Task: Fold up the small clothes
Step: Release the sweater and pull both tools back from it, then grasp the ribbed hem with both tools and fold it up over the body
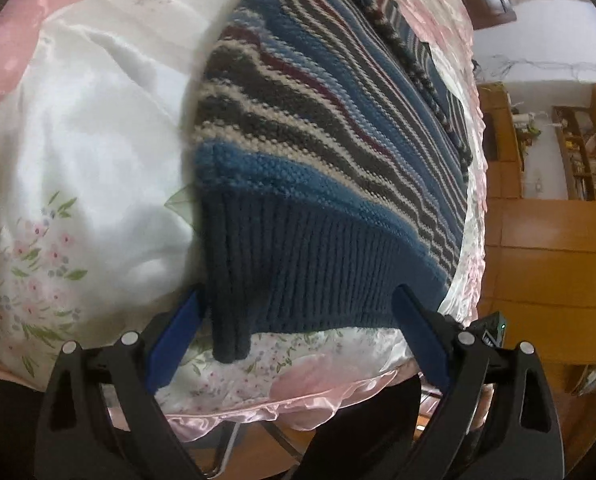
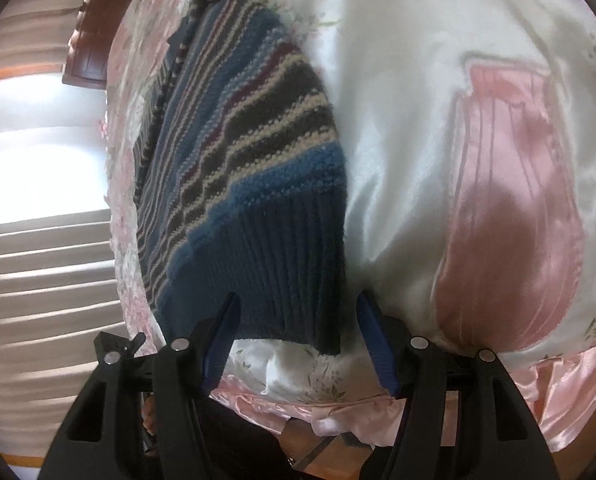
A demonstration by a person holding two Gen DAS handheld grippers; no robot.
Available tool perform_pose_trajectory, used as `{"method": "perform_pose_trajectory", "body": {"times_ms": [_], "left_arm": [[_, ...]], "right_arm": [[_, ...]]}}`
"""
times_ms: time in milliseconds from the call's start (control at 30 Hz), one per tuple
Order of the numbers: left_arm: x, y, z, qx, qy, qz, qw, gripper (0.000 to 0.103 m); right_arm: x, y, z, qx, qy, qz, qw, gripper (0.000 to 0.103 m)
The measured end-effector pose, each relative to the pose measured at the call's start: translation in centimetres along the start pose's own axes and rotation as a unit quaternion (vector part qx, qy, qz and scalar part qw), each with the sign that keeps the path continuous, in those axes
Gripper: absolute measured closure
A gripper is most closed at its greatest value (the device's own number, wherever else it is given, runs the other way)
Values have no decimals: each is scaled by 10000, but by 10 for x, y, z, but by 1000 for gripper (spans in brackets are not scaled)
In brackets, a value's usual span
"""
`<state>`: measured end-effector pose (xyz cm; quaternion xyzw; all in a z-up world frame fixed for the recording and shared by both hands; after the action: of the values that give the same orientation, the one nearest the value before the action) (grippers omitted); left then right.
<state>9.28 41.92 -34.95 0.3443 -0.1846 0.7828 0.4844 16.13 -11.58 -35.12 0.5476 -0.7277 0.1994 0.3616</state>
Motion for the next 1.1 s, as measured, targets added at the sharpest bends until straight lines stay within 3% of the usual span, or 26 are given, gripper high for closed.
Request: {"method": "perform_pose_trajectory", "body": {"times_ms": [67,200,300,367,433,467,500,533,700,833,1100], "left_arm": [[1,1,-3,38,46,7,10000,11],[-5,2,-10,155,141,-105,9997,42],[-6,2,-13,215,172,-90,9996,48],[-5,2,-14,214,159,-70,9996,56],[-4,0,-14,198,146,-34,9997,88],[-2,-1,-14,211,135,1,9997,96],[-1,-2,-15,231,140,23,9996,94],[0,-3,-14,253,199,31,9995,95],[17,-4,-5,237,440,241,9985,96],[47,-9,12,206,854,532,9947,96],[111,-41,91,-612,1327,1115,9830,96]], "right_arm": [[-2,1,-2,15,-18,-24,10000,42],[-7,0,-1,12,-22,-44,10000,42],[-9,-1,-2,-18,-115,-61,9999,43],[-10,-1,-3,49,-122,-87,9999,57],[-11,-2,-4,134,-34,-80,9999,75],[-11,-3,-5,168,0,-67,9998,80],[-11,-3,-7,226,28,-24,9997,90],[-9,-3,-8,274,12,11,9996,92],[11,-5,-29,542,-209,258,9980,94],[35,-10,-57,788,-399,469,9950,94],[95,-47,-145,1716,-561,1029,9782,94]]}}
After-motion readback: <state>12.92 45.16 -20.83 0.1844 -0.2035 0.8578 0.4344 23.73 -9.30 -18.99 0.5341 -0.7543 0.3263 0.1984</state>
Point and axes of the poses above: each gripper's, at about its wrist camera, not at the fingertips, and x roughly against the way its jaws point, z to its right, y to its underside, the point moved 3 cm from there along -x, roughly the way its jaws point, and after that the axes turned 1 degree about y, right-handed, at the moved point
